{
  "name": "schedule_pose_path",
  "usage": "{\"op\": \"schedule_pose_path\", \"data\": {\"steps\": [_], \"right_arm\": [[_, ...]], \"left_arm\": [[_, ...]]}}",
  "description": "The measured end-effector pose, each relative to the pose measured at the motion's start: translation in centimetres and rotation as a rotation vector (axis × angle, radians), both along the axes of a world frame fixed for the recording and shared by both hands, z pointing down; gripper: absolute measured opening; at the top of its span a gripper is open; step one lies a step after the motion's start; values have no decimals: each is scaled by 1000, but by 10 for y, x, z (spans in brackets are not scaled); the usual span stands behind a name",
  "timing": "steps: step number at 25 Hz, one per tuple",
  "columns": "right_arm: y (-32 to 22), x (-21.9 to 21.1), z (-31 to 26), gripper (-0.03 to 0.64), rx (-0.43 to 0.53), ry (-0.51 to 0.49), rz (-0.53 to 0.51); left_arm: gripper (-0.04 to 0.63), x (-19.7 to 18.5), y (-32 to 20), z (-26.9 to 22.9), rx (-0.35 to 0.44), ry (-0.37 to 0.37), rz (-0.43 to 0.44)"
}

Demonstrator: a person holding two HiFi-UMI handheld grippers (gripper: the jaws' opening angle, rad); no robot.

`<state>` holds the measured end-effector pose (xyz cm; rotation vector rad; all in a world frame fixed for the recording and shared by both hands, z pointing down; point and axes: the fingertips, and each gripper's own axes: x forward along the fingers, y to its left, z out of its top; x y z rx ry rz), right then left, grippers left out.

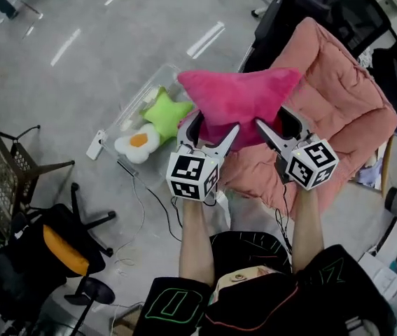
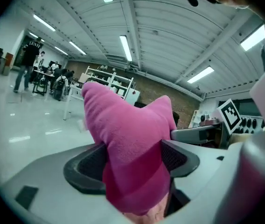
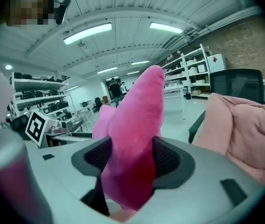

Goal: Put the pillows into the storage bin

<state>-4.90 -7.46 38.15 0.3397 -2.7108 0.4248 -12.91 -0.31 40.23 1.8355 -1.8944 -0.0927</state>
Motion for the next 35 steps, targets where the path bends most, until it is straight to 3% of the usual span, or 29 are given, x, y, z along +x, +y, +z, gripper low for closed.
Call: {"op": "schedule_pose_path", "data": {"steps": [11,16,19,22,23,26,29,35], "right_arm": [[114,-167,76,284,-137,59,-283],[148,-211,126,299,-138,184,-349],[149,-224,140,298,-115,222,-288],[150,-229,142,284,-150,220,-281],[149,-229,141,240,-147,216,-276],[142,-226,134,27,-123,197,-242],[147,-224,117,3,-139,151,-264],[155,-223,64,3,-96,65,-313]], "left_arm": [[367,-143,136,66,-149,43,-267],[383,-186,181,112,-234,77,-384],[276,-207,198,116,-180,117,-491],[240,-219,202,114,-153,136,-516],[224,-221,203,113,-151,136,-522],[116,-228,210,107,-128,137,-568],[-8,-228,216,93,-115,113,-599],[-6,-209,205,39,-55,19,-551]]}}
